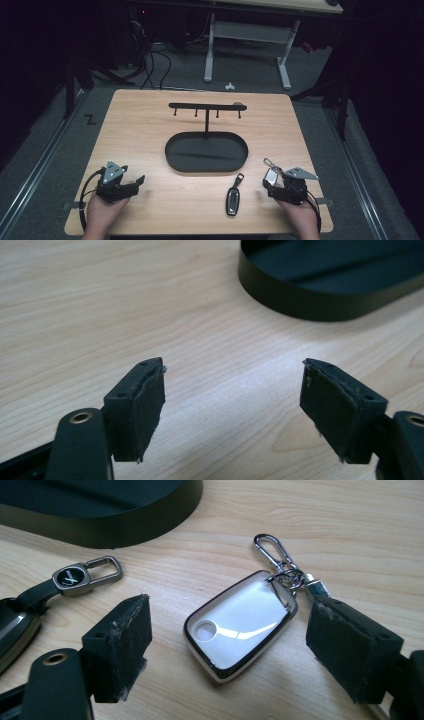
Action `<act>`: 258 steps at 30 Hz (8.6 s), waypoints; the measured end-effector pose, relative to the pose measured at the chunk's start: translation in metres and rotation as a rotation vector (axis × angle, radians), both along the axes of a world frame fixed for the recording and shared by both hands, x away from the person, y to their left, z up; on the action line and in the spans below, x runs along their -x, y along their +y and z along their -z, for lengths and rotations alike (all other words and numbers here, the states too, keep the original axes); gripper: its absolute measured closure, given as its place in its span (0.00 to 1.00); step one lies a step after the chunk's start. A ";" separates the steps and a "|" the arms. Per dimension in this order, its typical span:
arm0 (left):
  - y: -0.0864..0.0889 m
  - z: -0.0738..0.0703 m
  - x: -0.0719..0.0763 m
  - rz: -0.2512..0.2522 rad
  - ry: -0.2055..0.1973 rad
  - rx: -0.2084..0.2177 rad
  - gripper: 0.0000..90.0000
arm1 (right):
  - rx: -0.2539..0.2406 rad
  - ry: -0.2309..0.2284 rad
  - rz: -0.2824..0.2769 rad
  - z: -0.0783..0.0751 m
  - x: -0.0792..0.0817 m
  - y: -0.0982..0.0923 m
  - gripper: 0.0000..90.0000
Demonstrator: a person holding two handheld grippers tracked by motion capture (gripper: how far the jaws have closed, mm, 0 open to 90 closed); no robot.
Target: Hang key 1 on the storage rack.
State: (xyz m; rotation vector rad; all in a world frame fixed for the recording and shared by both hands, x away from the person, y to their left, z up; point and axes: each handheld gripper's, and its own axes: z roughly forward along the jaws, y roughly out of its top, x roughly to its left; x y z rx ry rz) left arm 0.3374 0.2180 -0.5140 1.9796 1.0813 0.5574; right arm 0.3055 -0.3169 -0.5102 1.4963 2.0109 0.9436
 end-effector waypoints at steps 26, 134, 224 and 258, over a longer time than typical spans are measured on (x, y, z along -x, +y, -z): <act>-0.003 0.000 0.003 0.028 -0.020 0.019 0.25 | -0.014 -0.035 -0.058 -0.006 0.000 0.015 0.24; -0.021 0.000 0.005 0.182 -0.012 0.044 0.36 | 0.233 0.315 -0.281 -0.043 -0.018 0.070 0.59; -0.027 0.000 0.007 0.195 -0.032 0.032 0.35 | 0.370 0.628 -0.382 -0.084 -0.076 0.102 0.89; -0.024 0.000 0.009 0.210 -0.032 0.027 0.35 | 0.318 0.498 -0.395 -0.142 -0.105 0.136 0.89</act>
